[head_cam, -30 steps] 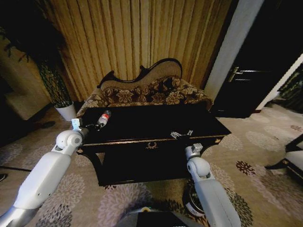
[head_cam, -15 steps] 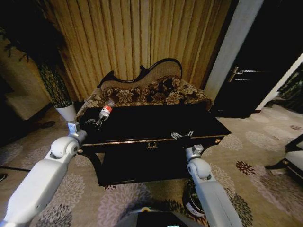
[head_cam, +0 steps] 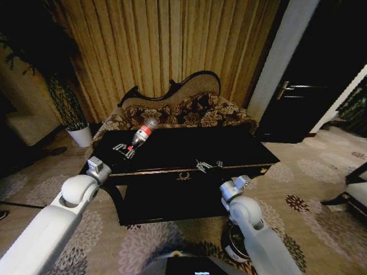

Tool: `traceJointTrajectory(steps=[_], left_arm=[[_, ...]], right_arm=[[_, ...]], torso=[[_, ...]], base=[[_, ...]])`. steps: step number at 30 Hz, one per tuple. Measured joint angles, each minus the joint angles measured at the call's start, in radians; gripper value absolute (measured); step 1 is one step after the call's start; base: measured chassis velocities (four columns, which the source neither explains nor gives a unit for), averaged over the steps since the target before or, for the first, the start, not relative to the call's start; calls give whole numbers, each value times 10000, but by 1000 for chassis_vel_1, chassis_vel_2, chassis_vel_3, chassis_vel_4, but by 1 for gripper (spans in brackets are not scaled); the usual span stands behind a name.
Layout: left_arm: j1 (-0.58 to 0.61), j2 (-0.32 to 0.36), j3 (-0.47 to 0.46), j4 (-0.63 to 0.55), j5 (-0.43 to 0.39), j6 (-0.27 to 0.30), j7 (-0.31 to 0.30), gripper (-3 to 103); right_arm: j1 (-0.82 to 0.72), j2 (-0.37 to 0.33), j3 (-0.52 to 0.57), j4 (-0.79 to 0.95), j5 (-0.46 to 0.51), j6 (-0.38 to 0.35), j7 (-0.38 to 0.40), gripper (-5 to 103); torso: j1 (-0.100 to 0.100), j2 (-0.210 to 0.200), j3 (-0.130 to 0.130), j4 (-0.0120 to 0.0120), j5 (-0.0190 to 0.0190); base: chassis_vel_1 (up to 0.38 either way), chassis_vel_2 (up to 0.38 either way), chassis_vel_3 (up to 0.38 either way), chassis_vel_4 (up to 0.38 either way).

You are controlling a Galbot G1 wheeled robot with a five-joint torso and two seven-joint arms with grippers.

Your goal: Move to the front of the table and place the trash on the table into the trash bin.

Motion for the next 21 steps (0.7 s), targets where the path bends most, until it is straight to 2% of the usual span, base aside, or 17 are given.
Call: traceJointTrajectory(steps=[2, 4, 6, 9, 21], left_arm=[[2, 87, 255, -147, 178, -387, 118, 26], [70, 129, 372, -365, 168, -523, 107, 26], [247, 186, 567, -1076, -339, -415, -182, 26], [263, 205, 719, -1520, -631, -327, -347, 26], [294, 430, 1246, -2202, -450, -296, -217, 26]], right_arm=[[73, -4, -29, 417, 739, -255, 0, 100], [125, -4, -29, 600, 1047, -352, 0, 100], [225, -13, -49, 941, 1412, -486, 0, 100], [291, -24, -88, 1139, 1582, -547, -1, 100], [316, -156, -102, 1621, 1850, -702, -3, 100]], torso=[[0, 0, 0, 0, -1], [0, 0, 0, 0, -1], [0, 0, 1, 3, -1], [0, 0, 1, 1, 1], [0, 0, 1, 1, 0]], base=[[0, 0, 0, 0], [0, 0, 0, 0], [0, 0, 0, 0], [0, 0, 0, 0], [0, 0, 0, 0]])
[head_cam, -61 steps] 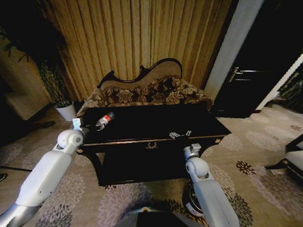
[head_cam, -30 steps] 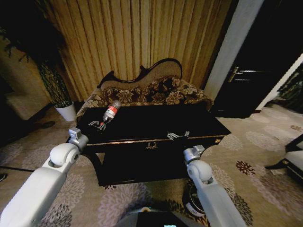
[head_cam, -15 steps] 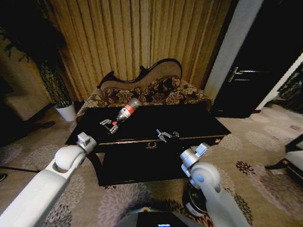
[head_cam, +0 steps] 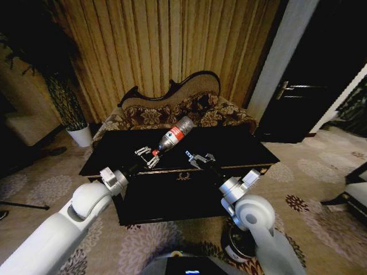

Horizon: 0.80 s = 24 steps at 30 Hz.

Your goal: Move to the front of the table and place the trash on the table into the trash bin.

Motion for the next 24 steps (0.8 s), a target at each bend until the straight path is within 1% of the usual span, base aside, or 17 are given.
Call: traceJointTrajectory(steps=[6, 15, 21, 24], left_arm=[[85, 270, 361, -292, -35, 34, -88, 26], [81, 749, 645, -816, -69, 60, -71, 26], [92, 860, 784, -923, -69, 61, -56, 26], [46, 886, 1101, -955, -61, 36, -66, 26]], right_arm=[[-175, -132, -206, 290, 111, 19, -2, 100], [-204, -208, -440, 243, -131, 4, 0, 100], [-219, -215, -462, 236, -165, 2, 0, 100], [-250, -221, -466, 248, -189, -1, 3, 100]], torso=[[1, 0, 0, 0, -2], [0, 0, 0, 0, 0], [0, 0, -1, 0, 0], [1, 0, 0, 0, 0]], base=[[0, 0, 0, 0], [0, 0, 0, 0], [0, 0, 0, 0], [0, 0, 0, 0]])
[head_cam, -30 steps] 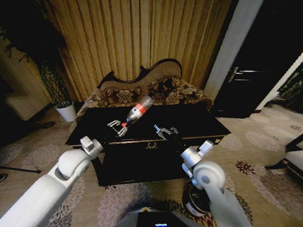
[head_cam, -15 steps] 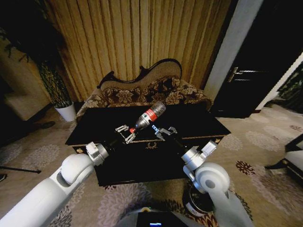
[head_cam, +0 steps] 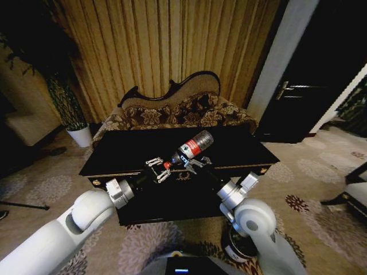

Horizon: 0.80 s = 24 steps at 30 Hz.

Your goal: Move to the front of the table and place the trash on the table into the trash bin.

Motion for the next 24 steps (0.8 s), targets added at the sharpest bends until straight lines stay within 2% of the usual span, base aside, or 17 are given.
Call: traceJointTrajectory(steps=[10, 11, 13, 14, 15, 16, 18, 20, 21, 22, 24], left_arm=[[-33, -31, 428, 63, 77, -31, 29, 26], [-38, -34, 431, 82, 78, -32, 30, 26], [-50, -36, 430, 94, 74, -32, 30, 26], [-61, -36, 427, 105, 71, -32, 30, 26], [-64, -40, 415, 110, 68, -33, 31, 24], [-64, -40, 415, 110, 68, -33, 31, 24], [-43, -72, 397, 132, 66, -35, 12, 24], [-32, -86, 395, 144, 67, -27, 3, 24], [-22, -115, 392, 153, 67, -15, -8, 24], [-21, -138, 392, 164, 67, -13, -11, 24], [-20, -160, 393, 168, 66, -13, -34, 24]], right_arm=[[-113, 35, 92, 23, -188, 28, 2, 101], [-119, 41, 125, 22, -227, 56, 2, 96], [-119, 49, 147, 18, -241, 74, 2, 96], [-119, 57, 163, 8, -249, 88, 2, 86], [-111, 66, 174, -22, -264, 102, 3, 81], [-111, 66, 174, -22, -264, 102, 3, 81], [-102, 91, 161, -94, -306, 183, 2, 69], [-101, 95, 146, -121, -330, 231, -2, 69], [-101, 100, 132, -151, -355, 262, -9, 58], [-105, 104, 124, -173, -369, 274, -25, 53], [-110, 106, 123, -186, -392, 284, -30, 50]], torso=[[0, 0, 0, 0, 0], [0, 0, 0, 0, 0], [0, 0, 0, 0, 0], [0, 0, 0, 0, -1], [0, 0, 0, 0, 0], [0, 0, 0, 0, 0], [0, 0, 0, 0, 0], [0, 0, 0, 0, 0], [0, 0, 0, 0, 0], [0, 0, 1, 0, 0], [0, 0, 0, 0, 0]], base=[[0, 0, 0, 0], [0, 0, 0, 0], [0, 0, 0, 0], [0, 0, 0, 0], [0, 0, 0, 0], [0, 0, 0, 0], [0, 0, 0, 0], [0, 0, 0, 0], [0, 0, 0, 0], [0, 0, 0, 0], [0, 0, 0, 0]])
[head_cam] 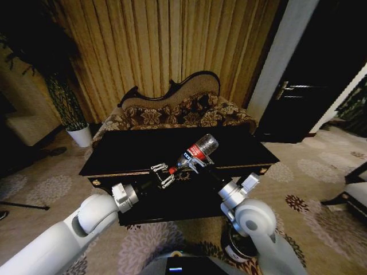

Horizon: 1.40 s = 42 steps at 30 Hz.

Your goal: Move to the front of the table and place the trash on the table into the trash bin.

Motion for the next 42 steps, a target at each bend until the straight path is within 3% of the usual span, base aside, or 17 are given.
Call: traceJointTrajectory(steps=[2, 6, 8, 9, 10, 12, 15, 17, 18, 19, 22, 28, 35, 42], left_arm=[[5, -33, 3, 0, -2, 5, -69, 23], [61, -259, -68, 30, -60, 58, -607, 34], [66, -608, -628, 59, -344, 411, -1361, 49], [66, -608, -628, 59, -344, 411, -1361, 49], [38, -789, -918, 66, -590, 697, -1745, 49], [-47, -1105, -1692, 102, -1177, 1180, -2572, 60], [-49, -1192, -2042, 138, -1332, 1356, -2861, 66], [-12, -1295, -2627, 287, -1538, 1643, -3842, 77], [-12, -1295, -2627, 287, -1538, 1643, -3842, 77], [6, -1350, -2869, 323, -1718, 1830, -4461, 88], [-16, -1567, -3221, 387, -1954, 2199, -5385, 97], [11, -1957, -3317, 517, -1984, 2600, -6190, 100], [116, -2075, -3509, 721, -1963, 2802, -6302, 100], [467, -2085, -4078, 1004, -1923, 2816, -6208, 100]], right_arm=[[-3, 1, 2, -12, -15, 13, -1, 47], [4, 16, 68, -63, -91, 171, -4, 37], [52, 45, 206, -165, -137, 292, 18, 30], [52, 45, 206, -165, -137, 292, 18, 30], [88, 67, 238, -218, -161, 340, 18, 28], [196, 129, 337, -359, -323, 467, 18, 27], [257, 174, 384, -493, -654, 573, 17, 27], [402, 268, 471, -1143, -2066, 946, 19, 27], [402, 268, 471, -1143, -2066, 946, 19, 27], [494, 326, 518, -1547, -2860, 1153, 20, 27], [733, 480, 627, -2299, -4379, 1422, 21, 27], [1196, 623, 934, -3040, -5869, 1450, 21, 27], [1867, 549, 1279, -3598, -6379, 1276, 23, 27], [2023, 312, 1253, -3768, -6233, 1242, 26, 27]], torso=[[0, 0, 0, 0, 0], [0, 0, 0, 0, -1], [0, 0, 0, 0, -4], [0, 0, 0, 0, -4], [0, 0, 0, -1, 6], [0, 0, 0, -2, 1], [0, 0, 0, -1, -1], [0, 0, 0, 0, -1], [0, 0, 0, 0, -1], [0, 0, 0, 1, -1], [0, 0, 1, 1, 0], [0, 0, 1, 0, 0], [0, 0, 1, 0, -1], [0, -1, 0, 0, -1]], base=[[0, 0, 0, 0], [0, 0, 0, 0], [0, 0, 0, 0], [0, 0, 0, 0], [0, 0, 0, 0], [0, 0, 0, 0], [0, 0, 0, 0], [0, 0, 0, 0], [0, 0, 0, 0], [0, 0, 0, 0], [0, 0, 0, 0], [0, 0, 0, 0], [0, 0, 0, 0], [0, 0, 0, 0]])
